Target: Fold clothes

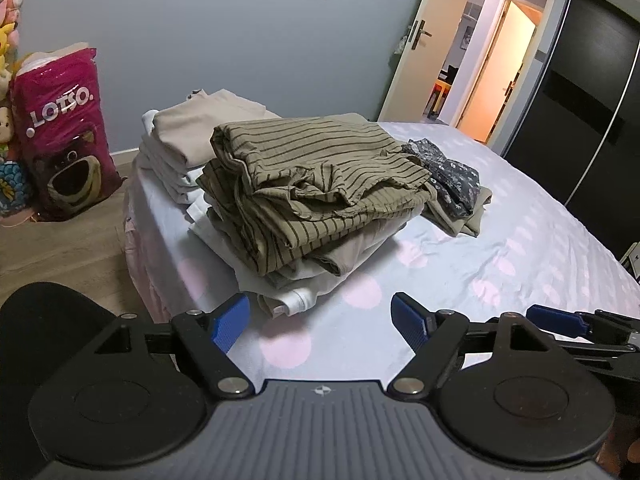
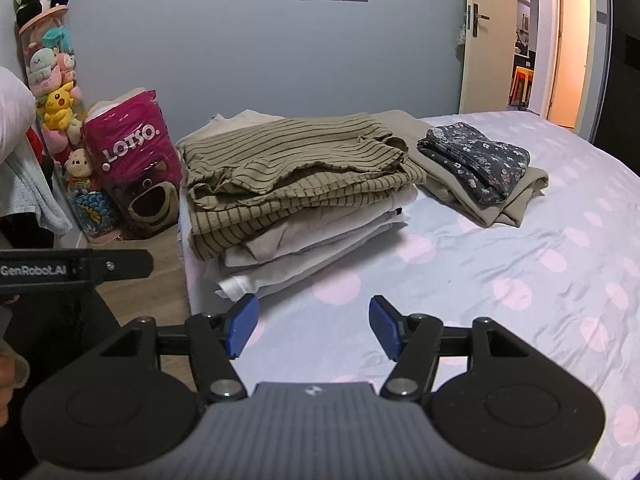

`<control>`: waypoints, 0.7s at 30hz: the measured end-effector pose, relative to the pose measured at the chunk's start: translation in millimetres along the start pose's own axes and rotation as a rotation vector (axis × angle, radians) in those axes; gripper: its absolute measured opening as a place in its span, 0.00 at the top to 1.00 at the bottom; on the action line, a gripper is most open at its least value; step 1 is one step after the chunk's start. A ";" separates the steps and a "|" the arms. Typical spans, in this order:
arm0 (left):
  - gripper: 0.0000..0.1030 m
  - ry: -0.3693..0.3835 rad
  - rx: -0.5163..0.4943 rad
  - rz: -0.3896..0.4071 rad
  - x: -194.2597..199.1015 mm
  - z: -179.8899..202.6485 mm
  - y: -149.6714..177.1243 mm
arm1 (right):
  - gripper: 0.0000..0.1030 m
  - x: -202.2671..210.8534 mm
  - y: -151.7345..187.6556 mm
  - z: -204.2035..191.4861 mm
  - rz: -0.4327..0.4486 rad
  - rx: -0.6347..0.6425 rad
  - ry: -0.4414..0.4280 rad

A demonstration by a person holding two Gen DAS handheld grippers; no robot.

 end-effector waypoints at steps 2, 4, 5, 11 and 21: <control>0.24 -0.008 0.002 -0.003 0.0 -0.3 0.5 | 0.34 2.3 0.4 -2.6 0.004 -0.007 -0.005; 0.24 -0.009 0.000 0.003 0.7 -1.1 1.2 | 0.34 4.1 1.2 -5.8 0.010 -0.006 0.001; 0.24 -0.009 -0.001 0.005 1.1 -1.5 1.5 | 0.34 4.9 1.6 -8.3 0.013 0.001 0.001; 0.24 -0.020 -0.025 0.037 5.6 -1.5 2.9 | 0.33 7.4 3.7 -18.2 0.017 0.020 -0.009; 0.24 -0.070 -0.065 0.071 11.4 2.6 -0.7 | 0.33 9.0 5.5 -25.5 0.018 0.030 -0.025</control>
Point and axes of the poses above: each gripper's, at about its wrist camera, not at the fingertips, and x roughly against the way its jaws point, z to its right, y to its underside, the point moved 1 cm from there along -x, roughly the way its jaws point, and after that the axes turned 9 degrees about y, right-handed, at the moved point
